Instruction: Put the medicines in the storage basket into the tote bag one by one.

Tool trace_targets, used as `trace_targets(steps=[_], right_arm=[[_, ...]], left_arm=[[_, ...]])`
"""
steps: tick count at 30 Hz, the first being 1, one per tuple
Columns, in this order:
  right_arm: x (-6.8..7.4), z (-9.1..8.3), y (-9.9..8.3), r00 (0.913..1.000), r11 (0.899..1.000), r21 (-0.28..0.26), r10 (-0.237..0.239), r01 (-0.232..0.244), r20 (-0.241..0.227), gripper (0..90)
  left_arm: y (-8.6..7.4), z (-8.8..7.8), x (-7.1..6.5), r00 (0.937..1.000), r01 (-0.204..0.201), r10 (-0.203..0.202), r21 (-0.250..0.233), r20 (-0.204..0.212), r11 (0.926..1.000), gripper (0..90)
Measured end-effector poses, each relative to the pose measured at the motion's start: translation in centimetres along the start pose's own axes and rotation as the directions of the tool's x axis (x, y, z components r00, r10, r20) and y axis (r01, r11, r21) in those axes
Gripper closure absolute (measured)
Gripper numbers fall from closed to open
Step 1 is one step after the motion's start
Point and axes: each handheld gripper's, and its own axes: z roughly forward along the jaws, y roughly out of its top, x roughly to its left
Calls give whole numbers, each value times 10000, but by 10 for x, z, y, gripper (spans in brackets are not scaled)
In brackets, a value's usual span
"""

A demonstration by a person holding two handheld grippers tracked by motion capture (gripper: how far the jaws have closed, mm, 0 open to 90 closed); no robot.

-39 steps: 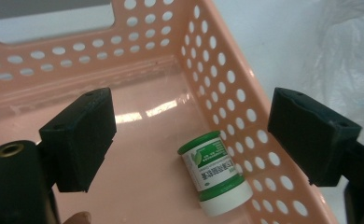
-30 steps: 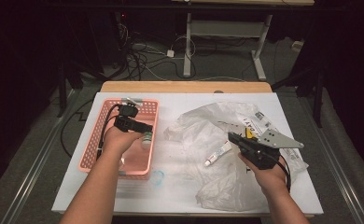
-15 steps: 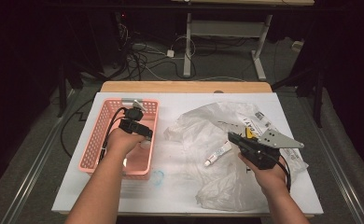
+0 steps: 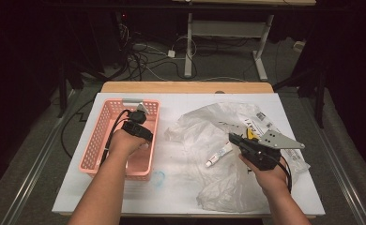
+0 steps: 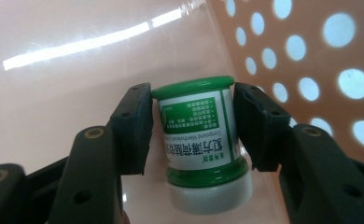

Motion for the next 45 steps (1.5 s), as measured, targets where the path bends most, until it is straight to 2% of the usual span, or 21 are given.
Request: trace_targets(steps=[7,8,13,22,30,36,42,45], right_arm=[[-1,-1,0,10000,10000,-39,-36,36,-8,900],[-1,-1,0,10000,10000,-52,-72,72,-20,900],[0,-1,1,10000,10000,-22,-19,19,-4,900],[0,-1,1,10000,10000,-12,-48,48,-13,900],[1,-1,1,10000,10000,-10,-43,43,-13,900],[1,-1,1,10000,10000,-1,-70,70,-17,900],[0,-1,0,10000,10000,-16,-62,62,12,900],[1,-1,1,10000,10000,-16,-70,70,24,900]], left_arm=[[0,4,-1,9998,-108,112,244,-163,9996,508],[0,4,-2,9997,-132,136,221,-201,9997,530],[0,3,-4,9992,-185,188,93,-367,9998,534],[-3,-12,-7,9989,-374,349,-808,-327,9960,534],[-11,-26,-13,9976,-671,634,-1544,-288,9857,534],[-19,-32,-13,9976,-683,654,-1984,-212,9777,534],[-30,-39,-14,9973,-730,736,-2526,-68,9648,535],[-37,-43,-15,9965,-776,829,-2841,69,9557,535]])
